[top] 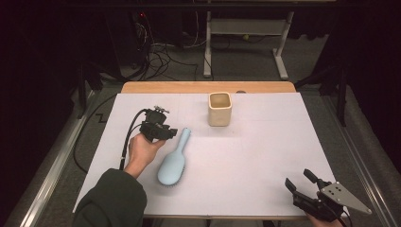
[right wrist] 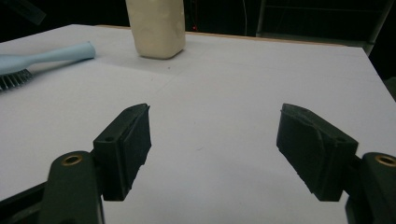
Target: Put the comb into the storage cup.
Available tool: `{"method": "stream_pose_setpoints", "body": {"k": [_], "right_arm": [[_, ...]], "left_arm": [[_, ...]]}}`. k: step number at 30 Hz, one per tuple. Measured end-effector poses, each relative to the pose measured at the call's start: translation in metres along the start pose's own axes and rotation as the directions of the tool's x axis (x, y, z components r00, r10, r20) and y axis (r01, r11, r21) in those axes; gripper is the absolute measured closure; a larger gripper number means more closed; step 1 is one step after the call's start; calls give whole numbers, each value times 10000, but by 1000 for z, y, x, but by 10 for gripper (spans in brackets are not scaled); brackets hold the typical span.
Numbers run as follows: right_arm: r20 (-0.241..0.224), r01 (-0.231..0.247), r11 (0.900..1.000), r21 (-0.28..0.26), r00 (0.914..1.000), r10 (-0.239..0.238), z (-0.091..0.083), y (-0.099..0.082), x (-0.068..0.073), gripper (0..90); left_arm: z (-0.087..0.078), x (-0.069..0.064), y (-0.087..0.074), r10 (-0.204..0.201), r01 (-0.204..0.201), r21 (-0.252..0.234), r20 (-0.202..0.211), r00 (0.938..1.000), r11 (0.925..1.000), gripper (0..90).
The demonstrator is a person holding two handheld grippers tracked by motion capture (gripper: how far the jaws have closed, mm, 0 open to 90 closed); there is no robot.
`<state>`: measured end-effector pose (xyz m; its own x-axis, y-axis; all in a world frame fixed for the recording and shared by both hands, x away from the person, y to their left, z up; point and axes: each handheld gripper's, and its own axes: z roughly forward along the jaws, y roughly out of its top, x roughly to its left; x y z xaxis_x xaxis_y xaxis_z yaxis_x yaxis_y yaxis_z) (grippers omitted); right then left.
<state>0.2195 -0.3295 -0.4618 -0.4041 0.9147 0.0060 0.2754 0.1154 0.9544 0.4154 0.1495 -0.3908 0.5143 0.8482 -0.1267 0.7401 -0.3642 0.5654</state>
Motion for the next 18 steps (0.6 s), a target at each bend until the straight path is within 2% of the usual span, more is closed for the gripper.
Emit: {"method": "stream_pose_setpoints", "body": {"k": [10, 12, 14, 18], "right_arm": [[-23, -29, 10000, 77, 10000, 29, 0, 0, 0, 271], [-17, -32, 10000, 63, 10000, 32, 0, 0, -1, 271], [4, -40, 10000, 71, 10000, 40, 0, 0, -1, 271], [10, -46, 10000, 72, 10000, 46, 0, 0, -1, 271]], "left_arm": [[8, 13, 6, -309, 307, 719, 20, 9995, 9969, 698], [9, 12, 9, -167, 187, 870, -236, 9996, 9960, 724], [7, 11, 14, -179, 185, 783, -84, 9998, 9968, 740], [12, 7, 22, -30, 55, 1055, -240, 9997, 9944, 776]]}}
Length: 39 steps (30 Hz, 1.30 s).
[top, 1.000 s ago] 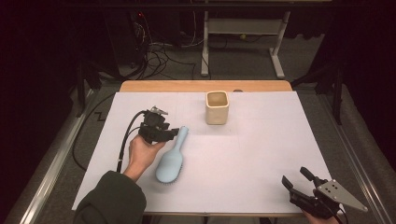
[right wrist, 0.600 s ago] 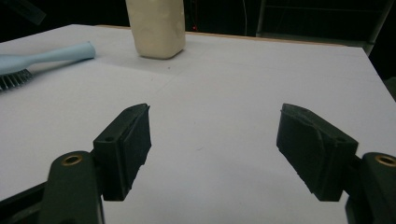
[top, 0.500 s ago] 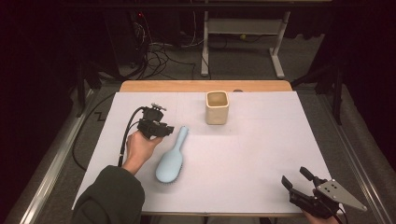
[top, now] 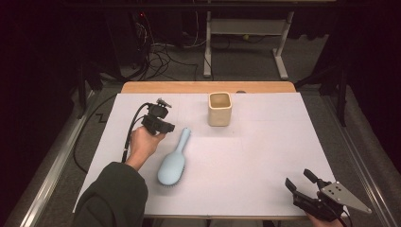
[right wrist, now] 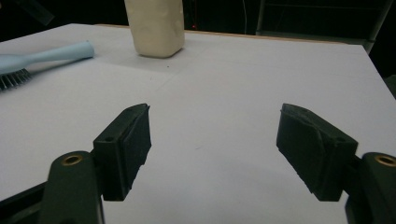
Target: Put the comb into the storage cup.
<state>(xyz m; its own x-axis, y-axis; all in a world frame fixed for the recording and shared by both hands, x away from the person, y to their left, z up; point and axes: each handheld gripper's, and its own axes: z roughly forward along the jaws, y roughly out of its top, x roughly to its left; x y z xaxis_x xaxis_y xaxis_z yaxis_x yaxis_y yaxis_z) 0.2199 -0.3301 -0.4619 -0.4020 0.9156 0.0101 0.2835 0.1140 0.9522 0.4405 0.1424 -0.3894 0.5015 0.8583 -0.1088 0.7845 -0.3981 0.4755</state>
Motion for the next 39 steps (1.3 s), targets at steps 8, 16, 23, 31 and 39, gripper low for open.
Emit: {"method": "stream_pose_setpoints", "body": {"k": [8, 16, 23, 31, 39], "right_arm": [[-51, 17, 10000, -31, 10000, -17, 0, 0, 0, 271], [-59, 31, 10000, -23, 10000, -31, 0, 0, 0, 273], [-92, 12, 10000, -45, 10000, -12, 0, 0, 0, 272], [-103, -67, 9999, -83, 9999, 66, -1, 0, -1, 272], [-131, -72, 9999, -97, 9999, 71, -1, 0, -1, 273]], "left_arm": [[23, 2, 6, -511, 494, 546, 299, 9982, 9973, 830], [38, 6, 9, -882, 851, 788, 376, 9954, 9933, 856], [47, 6, 10, -1079, 1029, 920, 512, 9928, 9904, 859], [53, 4, 13, -1039, 987, 959, 503, 9933, 9905, 868], [56, -7, 19, -830, 777, 948, 531, 9951, 9925, 870]]}}
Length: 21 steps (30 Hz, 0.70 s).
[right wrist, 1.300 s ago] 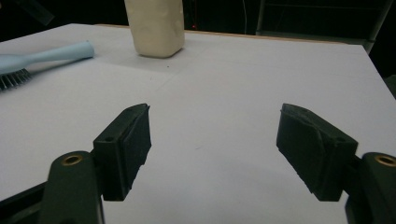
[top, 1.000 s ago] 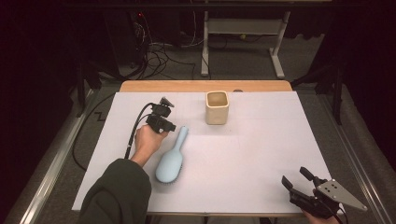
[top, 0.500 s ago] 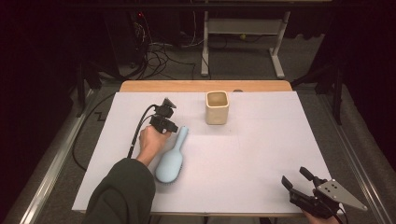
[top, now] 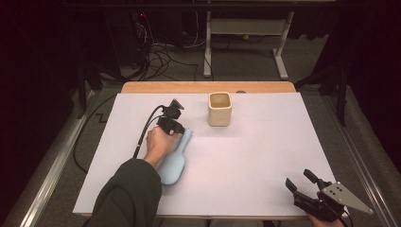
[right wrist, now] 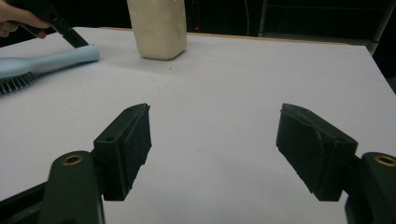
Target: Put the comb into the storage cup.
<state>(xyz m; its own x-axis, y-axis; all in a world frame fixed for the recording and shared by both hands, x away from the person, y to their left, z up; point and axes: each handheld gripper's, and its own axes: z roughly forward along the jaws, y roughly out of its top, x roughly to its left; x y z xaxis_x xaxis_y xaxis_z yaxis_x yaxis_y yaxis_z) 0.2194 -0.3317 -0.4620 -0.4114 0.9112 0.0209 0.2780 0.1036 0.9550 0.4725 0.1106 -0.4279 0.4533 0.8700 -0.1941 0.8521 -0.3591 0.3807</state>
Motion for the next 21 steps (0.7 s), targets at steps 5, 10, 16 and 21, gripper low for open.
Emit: {"method": "stream_pose_setpoints", "body": {"k": [5, 10, 16, 21], "right_arm": [[-26, 58, 10000, -58, 10000, -58, 0, 0, 0, 276], [-27, 108, 9999, -32, 9999, -108, 0, 0, 1, 278], [-18, 61, 10000, -46, 10000, -61, 0, 0, 1, 278], [-25, 67, 10000, -68, 10000, -67, 0, 0, 1, 278]], "left_arm": [[3, -3, 0, 88, -88, 182, 12, 10000, 9998, 873], [7, -8, -1, 312, -313, 350, 58, 9995, 9989, 879], [9, -17, -3, 536, -547, 424, 249, 9982, 9976, 880], [9, -29, -6, 930, -946, 517, 318, 9952, 9942, 884]]}}
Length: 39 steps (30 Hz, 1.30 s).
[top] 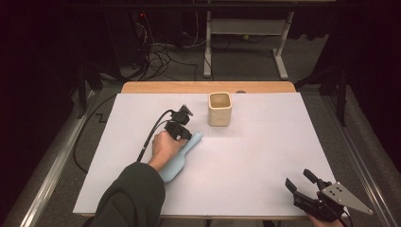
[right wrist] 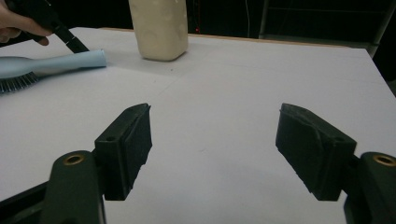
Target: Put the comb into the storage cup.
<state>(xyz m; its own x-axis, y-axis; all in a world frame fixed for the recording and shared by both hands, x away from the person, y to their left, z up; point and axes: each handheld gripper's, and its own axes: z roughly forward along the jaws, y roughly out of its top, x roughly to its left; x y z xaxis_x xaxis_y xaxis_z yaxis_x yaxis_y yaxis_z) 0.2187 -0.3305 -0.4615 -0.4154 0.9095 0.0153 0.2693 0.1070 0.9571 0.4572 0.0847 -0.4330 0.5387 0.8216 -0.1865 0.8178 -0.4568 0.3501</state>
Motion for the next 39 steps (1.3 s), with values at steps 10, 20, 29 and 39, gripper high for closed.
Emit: {"method": "stream_pose_setpoints", "body": {"k": [10, 20, 29, 39], "right_arm": [[-19, 4, 10000, 0, 10000, -4, 0, 0, 0, 278], [14, 8, 10000, -17, 10000, -8, -1, 0, 0, 278], [15, 11, 10000, -19, 10000, -11, -1, 0, 0, 278], [38, 20, 10000, -26, 10000, -20, -1, 0, 1, 278]], "left_arm": [[2, -17, -4, 539, -539, 202, 17, 9985, 9983, 884], [0, -34, -8, 932, -936, 216, 194, 9955, 9954, 884], [-1, -52, -17, 1271, -1276, 154, 276, 9915, 9917, 884], [1, -59, -28, 1277, -1283, 153, 337, 9912, 9916, 883]]}}
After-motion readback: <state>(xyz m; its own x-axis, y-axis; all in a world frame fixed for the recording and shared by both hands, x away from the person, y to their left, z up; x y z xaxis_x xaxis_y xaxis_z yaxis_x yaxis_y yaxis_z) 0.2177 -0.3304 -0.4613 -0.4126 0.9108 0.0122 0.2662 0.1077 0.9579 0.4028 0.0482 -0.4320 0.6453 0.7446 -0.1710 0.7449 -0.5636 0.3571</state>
